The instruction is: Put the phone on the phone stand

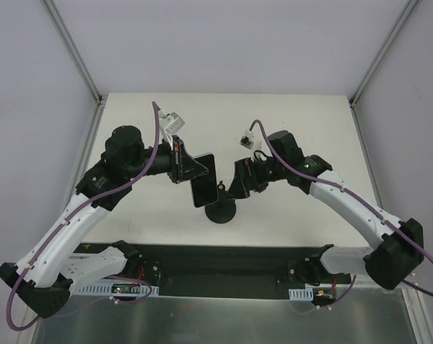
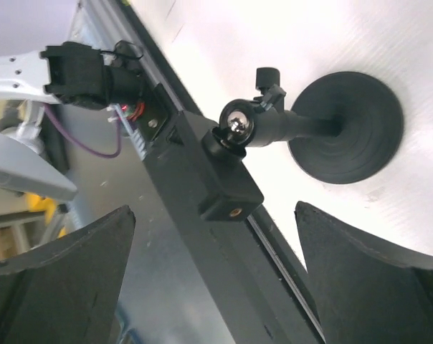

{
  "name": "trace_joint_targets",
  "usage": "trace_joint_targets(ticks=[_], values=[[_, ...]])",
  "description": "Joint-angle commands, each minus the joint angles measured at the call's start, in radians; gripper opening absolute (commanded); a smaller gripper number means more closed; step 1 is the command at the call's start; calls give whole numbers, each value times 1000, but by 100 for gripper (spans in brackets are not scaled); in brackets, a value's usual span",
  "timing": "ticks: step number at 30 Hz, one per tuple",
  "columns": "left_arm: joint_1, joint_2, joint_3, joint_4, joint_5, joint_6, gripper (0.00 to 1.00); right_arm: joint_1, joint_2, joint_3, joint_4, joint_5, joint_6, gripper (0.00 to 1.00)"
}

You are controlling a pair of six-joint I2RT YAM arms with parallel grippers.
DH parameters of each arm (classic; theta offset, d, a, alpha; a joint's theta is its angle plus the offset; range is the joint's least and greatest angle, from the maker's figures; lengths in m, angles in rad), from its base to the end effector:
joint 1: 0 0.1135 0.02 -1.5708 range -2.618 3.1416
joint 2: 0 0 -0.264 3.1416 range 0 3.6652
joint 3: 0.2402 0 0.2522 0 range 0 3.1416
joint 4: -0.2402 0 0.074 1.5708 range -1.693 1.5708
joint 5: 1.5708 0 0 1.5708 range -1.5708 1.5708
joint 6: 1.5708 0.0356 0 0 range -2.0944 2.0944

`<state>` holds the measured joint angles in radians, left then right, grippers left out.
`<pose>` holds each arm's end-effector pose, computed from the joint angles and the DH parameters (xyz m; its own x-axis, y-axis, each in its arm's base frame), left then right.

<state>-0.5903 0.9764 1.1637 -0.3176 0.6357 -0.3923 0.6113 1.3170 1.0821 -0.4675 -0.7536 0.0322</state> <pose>0.1572 -0.1308 0.4234 -0.4580 -0.0635 -0.8867 0.8245 0.3426 -0.4504 0.2171 0.1819 0.3058 -0.5560 -0.3610 -0.7487 -0.8288 0.3092 0.4664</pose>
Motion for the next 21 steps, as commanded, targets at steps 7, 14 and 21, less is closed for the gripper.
trace_joint_targets(ticks=[7, 14, 21], values=[[-9, -183, -58, 81, -183, 26, 0, 277, -171, 64, -175, 811, 120, 79], [-9, -196, -85, 81, -202, 13, 0, 433, -64, 154, -239, 1051, 121, 59], [-9, -194, -96, 80, -188, 7, 0, 487, 50, 257, -290, 1114, 115, 42]])
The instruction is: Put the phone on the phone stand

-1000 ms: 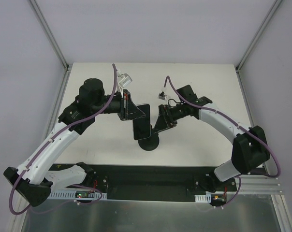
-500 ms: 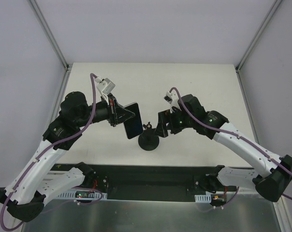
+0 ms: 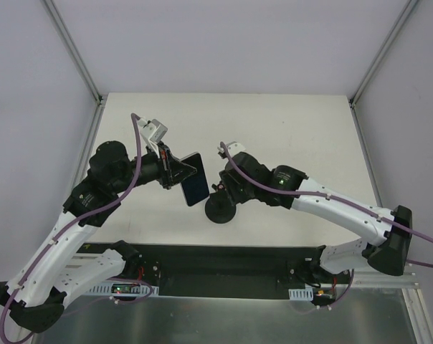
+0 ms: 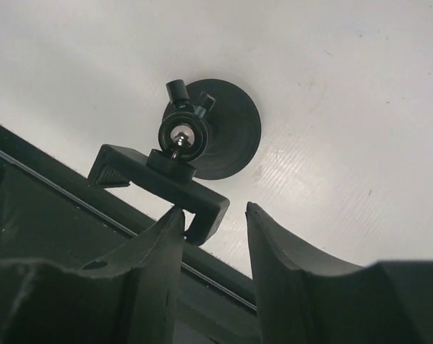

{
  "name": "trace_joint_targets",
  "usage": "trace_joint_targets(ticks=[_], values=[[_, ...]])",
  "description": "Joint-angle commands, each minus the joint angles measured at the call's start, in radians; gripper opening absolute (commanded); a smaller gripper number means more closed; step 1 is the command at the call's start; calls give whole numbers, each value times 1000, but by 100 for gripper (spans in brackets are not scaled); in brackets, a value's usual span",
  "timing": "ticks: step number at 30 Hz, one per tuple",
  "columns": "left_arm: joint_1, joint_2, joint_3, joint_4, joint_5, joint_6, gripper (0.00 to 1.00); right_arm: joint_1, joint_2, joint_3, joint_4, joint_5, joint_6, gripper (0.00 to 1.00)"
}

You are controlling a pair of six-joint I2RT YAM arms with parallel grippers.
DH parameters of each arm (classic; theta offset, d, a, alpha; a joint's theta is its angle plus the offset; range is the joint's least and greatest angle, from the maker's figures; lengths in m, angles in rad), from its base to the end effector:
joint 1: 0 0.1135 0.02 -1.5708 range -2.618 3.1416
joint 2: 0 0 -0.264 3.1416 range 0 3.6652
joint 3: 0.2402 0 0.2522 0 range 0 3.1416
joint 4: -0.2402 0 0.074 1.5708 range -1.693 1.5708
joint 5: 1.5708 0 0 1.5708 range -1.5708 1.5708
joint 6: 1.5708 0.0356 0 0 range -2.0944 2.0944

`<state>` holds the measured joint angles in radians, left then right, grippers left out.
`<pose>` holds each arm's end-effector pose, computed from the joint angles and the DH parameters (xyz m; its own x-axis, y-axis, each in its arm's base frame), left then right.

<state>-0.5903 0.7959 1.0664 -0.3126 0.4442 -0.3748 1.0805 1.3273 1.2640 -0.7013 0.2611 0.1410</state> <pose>0.1255 -0.1025 0.4209 -0.3471 -0.1653 -0.9231 0.7868 0.4843 -0.3826 0.1413 0.2452 0.3391 -0.4302 -0.5176 -0.7396 -0.7112 0.6990 -0.0755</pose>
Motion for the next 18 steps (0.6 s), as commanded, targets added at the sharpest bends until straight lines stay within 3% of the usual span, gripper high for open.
trace_joint_targets(ticks=[1, 7, 11, 18], values=[[-9, -15, -5, 75, 7, -15, 0, 19, 55, 83, -66, 101, 11, 40], [-8, -24, -26, 75, 21, -21, 0, 29, 75, 100, -66, 89, 31, 20], [-9, -4, -40, 107, 82, -7, 0, 30, 62, 71, -38, 47, 52, 2], [-58, 17, -155, 372, 191, 66, 0, 9, 52, 32, 37, -32, 10, 1]])
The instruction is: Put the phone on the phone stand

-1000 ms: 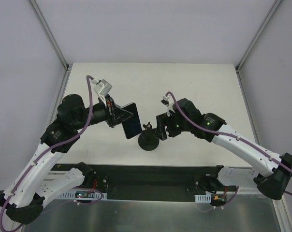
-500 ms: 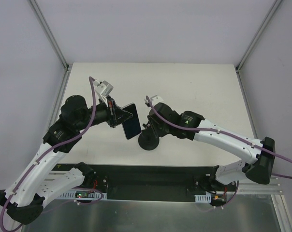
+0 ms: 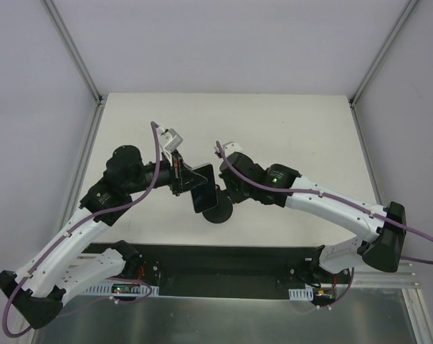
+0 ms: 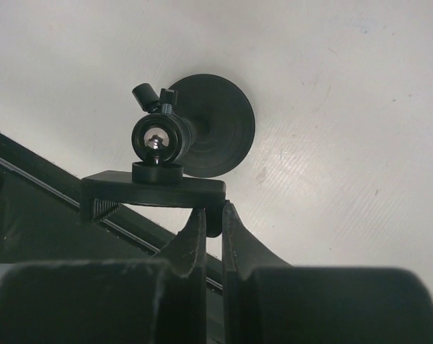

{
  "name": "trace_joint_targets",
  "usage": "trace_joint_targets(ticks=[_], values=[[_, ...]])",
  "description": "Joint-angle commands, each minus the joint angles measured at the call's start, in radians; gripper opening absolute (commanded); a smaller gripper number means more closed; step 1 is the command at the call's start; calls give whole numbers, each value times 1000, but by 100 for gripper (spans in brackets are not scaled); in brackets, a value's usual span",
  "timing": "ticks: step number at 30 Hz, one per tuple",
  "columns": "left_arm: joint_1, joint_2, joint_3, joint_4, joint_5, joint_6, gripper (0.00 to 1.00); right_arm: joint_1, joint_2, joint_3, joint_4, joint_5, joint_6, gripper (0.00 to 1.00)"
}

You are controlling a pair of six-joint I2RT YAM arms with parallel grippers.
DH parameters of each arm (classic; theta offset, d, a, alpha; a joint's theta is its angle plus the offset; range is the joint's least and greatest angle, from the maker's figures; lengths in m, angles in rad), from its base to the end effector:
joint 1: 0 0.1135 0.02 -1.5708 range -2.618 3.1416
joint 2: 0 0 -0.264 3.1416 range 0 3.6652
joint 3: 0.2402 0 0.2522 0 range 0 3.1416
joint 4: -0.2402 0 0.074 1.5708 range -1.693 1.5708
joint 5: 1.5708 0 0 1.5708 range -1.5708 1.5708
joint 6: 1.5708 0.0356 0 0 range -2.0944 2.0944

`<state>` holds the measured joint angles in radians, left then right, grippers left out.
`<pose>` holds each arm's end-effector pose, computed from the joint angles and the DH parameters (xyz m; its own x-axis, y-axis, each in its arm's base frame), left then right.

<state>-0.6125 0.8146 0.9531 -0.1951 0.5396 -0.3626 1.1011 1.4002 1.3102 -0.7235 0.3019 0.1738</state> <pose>0.1348 -0.1170 0.3929 -0.3671 -0.1140 -0.9232 0.8372 0.3921 -0.3813 0.1446 0.2616 0.3329 -0.4552 -0.5320 -0.7140 -0.6906 0.7171 -0.0940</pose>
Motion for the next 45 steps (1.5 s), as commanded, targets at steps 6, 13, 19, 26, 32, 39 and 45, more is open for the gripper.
trace_joint_targets(ticks=[6, 13, 19, 26, 32, 39, 45], values=[[-53, -18, -66, 298, 60, 105, 0, -41, -29, -26, 75, -145, -56, 26], [-53, -100, -120, 293, -12, 90, 0, -37, -72, -89, 117, -144, -74, 35], [-53, -117, -132, 266, 0, 83, 0, -37, -95, -118, 157, -123, -92, 33], [-53, -100, -122, 261, 37, 99, 0, -37, -93, -124, 180, -104, -112, 33], [-53, -62, -105, 261, 114, 111, 0, -38, -84, -123, 193, -90, -132, 21], [-53, -16, -129, 379, 380, 218, 0, -89, -87, -129, 217, -207, -264, 1], [-58, 73, -169, 650, 519, 246, 0, -174, -76, -111, 233, -441, -367, 1]])
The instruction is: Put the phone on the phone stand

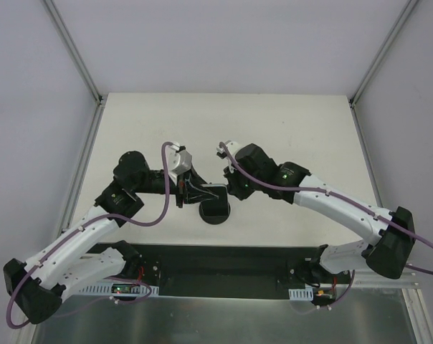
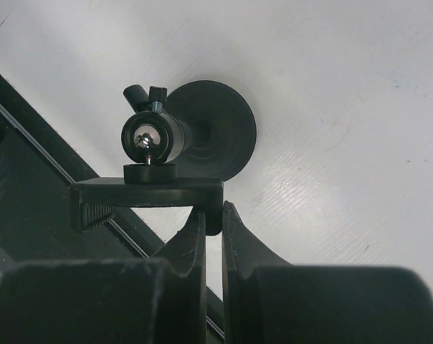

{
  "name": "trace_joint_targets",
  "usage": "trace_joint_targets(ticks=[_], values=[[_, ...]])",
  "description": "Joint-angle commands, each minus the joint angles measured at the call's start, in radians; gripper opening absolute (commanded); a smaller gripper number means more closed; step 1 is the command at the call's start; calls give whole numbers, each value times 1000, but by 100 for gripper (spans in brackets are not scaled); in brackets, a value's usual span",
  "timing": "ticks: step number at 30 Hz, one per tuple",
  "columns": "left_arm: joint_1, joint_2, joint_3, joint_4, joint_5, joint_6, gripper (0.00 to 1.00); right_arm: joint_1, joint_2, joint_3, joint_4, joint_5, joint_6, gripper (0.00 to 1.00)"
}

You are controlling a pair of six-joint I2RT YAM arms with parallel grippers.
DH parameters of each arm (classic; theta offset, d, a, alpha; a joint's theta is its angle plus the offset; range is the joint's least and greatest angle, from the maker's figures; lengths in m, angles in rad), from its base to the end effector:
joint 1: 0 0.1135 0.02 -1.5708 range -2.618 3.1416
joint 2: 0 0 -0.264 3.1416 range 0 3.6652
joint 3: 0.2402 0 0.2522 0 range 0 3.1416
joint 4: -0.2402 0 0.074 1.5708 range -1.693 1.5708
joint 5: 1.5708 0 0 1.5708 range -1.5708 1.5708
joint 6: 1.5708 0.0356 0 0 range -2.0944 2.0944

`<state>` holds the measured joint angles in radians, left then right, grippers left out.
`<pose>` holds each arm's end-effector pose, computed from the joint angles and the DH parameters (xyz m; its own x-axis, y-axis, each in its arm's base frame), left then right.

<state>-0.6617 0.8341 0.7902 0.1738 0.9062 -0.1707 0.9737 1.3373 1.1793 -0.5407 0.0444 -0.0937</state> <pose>0.1288 -0.1359 0.3707 -0.0683 -0.0796 -0.9945 0.9977 -0.0067 -0.0680 0.1667 0.2424 0.3206 -0.2846 -0.5848 -0.7597 -0.8373 0.5375 -0.1001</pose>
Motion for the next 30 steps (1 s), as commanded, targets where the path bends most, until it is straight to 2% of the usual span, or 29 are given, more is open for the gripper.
trace_joint_targets(ticks=[1, 5, 11, 23, 29, 30], values=[[-10, 75, 3, 299, 172, 54, 0, -64, -12, 23, 53, -222, -104, 1], [-32, 190, 20, 372, 284, 108, 0, -139, -4, 20, 64, -403, -138, 1], [-47, 307, 75, 405, 323, 126, 0, -176, 17, 25, 54, -491, -170, 1], [-56, 470, 129, 446, 333, 142, 0, -193, 23, 31, 53, -532, -173, 1], [-56, 467, 115, 434, 309, 161, 0, -204, 11, 23, 53, -525, -170, 1], [-56, 461, 112, 391, 297, 181, 0, -205, 8, 20, 51, -523, -172, 1]])
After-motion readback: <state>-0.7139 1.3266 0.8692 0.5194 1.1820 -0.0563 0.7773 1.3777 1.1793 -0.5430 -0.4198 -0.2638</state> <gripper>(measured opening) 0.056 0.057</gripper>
